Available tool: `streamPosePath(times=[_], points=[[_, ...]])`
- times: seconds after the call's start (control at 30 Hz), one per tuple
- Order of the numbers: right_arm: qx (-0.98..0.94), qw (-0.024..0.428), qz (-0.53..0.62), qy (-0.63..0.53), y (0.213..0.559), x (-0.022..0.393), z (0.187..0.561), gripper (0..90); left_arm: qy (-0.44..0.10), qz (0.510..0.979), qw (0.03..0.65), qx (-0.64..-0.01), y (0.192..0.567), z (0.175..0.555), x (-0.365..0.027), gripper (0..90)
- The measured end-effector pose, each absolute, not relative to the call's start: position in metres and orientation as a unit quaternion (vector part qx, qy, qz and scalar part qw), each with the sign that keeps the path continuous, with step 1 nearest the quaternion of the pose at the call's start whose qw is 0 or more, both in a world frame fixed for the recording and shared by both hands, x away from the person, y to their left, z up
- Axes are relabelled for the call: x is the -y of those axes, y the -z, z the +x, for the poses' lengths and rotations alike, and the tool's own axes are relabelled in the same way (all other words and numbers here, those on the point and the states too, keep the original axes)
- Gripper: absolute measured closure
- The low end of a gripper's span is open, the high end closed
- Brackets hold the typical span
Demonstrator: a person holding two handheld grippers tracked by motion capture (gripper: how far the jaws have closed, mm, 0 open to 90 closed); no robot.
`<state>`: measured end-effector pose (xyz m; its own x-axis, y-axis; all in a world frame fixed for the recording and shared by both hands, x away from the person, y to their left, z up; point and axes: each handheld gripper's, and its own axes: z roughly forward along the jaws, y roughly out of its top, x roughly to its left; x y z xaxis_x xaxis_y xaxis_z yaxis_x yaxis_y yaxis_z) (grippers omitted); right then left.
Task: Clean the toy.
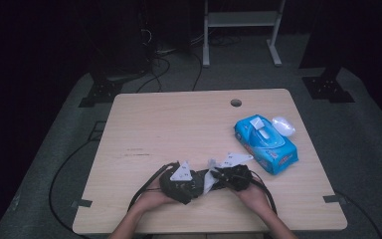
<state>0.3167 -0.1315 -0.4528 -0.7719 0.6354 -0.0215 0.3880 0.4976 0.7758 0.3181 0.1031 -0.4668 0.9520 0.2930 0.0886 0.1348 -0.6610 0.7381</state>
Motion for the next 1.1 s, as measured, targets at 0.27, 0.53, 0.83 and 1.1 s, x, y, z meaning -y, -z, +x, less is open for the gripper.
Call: streamPosePath(times=[0.27,0.53,0.83,1.1], points=[[-0.844,0.107,0.295,-0.435,0.454,0.122,0.313,80.0,-0.104,0.908,0.389,-0.114,0.469,0.319,-0.103,24.5],[-0.841,0.131,0.342,-0.398,0.457,0.157,0.328,81.5,-0.103,0.906,0.392,-0.121,0.466,0.320,-0.108,24.6],[-0.860,0.089,0.285,-0.413,0.454,0.140,0.308,81.1,-0.109,0.908,0.386,-0.120,0.466,0.320,-0.108,24.6],[-0.854,0.100,0.321,-0.398,0.459,0.169,0.304,81.4,-0.106,0.904,0.394,-0.124,0.465,0.323,-0.108,24.4]])
